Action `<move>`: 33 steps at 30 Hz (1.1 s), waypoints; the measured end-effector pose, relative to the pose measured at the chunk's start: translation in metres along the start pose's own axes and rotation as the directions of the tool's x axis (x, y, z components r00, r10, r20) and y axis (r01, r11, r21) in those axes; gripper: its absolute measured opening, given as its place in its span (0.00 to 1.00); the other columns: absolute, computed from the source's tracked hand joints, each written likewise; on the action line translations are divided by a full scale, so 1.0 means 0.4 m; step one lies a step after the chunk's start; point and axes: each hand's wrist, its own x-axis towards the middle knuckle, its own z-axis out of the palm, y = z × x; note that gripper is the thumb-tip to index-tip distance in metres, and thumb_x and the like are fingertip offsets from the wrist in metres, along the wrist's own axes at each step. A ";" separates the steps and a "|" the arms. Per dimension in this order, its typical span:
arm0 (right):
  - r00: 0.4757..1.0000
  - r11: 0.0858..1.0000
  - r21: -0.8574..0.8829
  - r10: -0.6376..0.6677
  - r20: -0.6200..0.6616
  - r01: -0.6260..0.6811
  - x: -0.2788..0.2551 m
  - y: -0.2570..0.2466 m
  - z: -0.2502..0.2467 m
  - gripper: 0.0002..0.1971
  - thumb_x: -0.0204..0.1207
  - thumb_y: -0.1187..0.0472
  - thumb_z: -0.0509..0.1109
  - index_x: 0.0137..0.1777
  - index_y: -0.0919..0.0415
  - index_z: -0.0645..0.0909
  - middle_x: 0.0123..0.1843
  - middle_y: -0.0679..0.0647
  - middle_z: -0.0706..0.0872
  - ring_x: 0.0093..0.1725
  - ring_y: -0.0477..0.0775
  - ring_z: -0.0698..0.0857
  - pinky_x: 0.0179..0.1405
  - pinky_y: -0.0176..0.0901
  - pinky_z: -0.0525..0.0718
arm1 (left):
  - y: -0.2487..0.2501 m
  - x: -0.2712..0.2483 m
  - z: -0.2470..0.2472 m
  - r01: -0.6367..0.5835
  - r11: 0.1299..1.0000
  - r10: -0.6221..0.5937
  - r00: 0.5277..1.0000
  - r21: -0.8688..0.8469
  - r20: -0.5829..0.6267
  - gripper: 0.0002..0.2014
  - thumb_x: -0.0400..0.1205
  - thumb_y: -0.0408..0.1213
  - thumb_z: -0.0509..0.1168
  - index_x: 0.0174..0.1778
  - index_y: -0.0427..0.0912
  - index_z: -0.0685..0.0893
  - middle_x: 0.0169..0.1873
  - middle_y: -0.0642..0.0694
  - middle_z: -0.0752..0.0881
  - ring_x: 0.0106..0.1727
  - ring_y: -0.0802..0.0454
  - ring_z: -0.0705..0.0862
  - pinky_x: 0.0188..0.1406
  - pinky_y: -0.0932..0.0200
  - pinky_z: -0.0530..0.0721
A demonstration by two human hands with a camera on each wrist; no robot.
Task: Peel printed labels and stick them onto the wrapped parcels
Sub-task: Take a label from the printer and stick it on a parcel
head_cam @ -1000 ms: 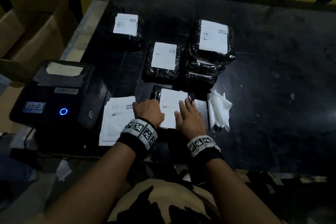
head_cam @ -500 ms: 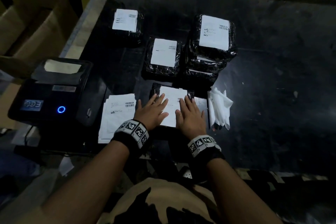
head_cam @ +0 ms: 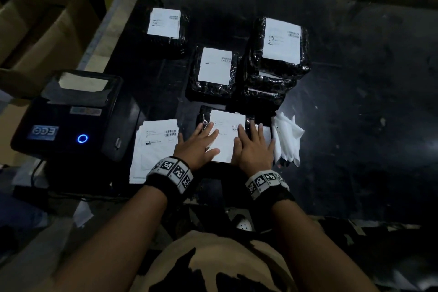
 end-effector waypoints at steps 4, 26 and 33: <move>0.985 0.991 0.056 -0.112 -0.131 0.120 -0.045 -0.014 0.021 0.22 0.86 0.51 0.54 0.79 0.48 0.67 0.86 0.49 0.57 0.86 0.52 0.51 0.82 0.69 0.49 | -0.006 0.000 -0.001 -0.018 0.999 0.019 1.000 -0.038 0.000 0.30 0.86 0.54 0.54 0.83 0.59 0.53 0.84 0.61 0.41 0.84 0.57 0.36 0.79 0.28 0.44; 0.998 0.924 0.380 0.032 0.056 -0.051 -0.110 0.063 0.034 0.23 0.80 0.39 0.62 0.75 0.38 0.69 0.86 0.37 0.49 0.82 0.54 0.65 0.78 0.68 0.65 | -0.036 -0.006 0.024 -0.080 0.988 0.078 0.997 -0.132 -0.018 0.36 0.81 0.55 0.64 0.83 0.61 0.54 0.82 0.63 0.36 0.83 0.58 0.32 0.79 0.29 0.45; 0.996 0.894 0.439 0.080 0.046 -0.092 -0.112 0.050 0.027 0.26 0.73 0.38 0.71 0.70 0.38 0.72 0.85 0.34 0.53 0.78 0.48 0.71 0.70 0.56 0.75 | -0.036 -0.008 0.037 -0.090 0.975 0.076 0.994 -0.203 -0.079 0.33 0.82 0.49 0.65 0.82 0.58 0.59 0.83 0.62 0.41 0.83 0.58 0.35 0.81 0.33 0.49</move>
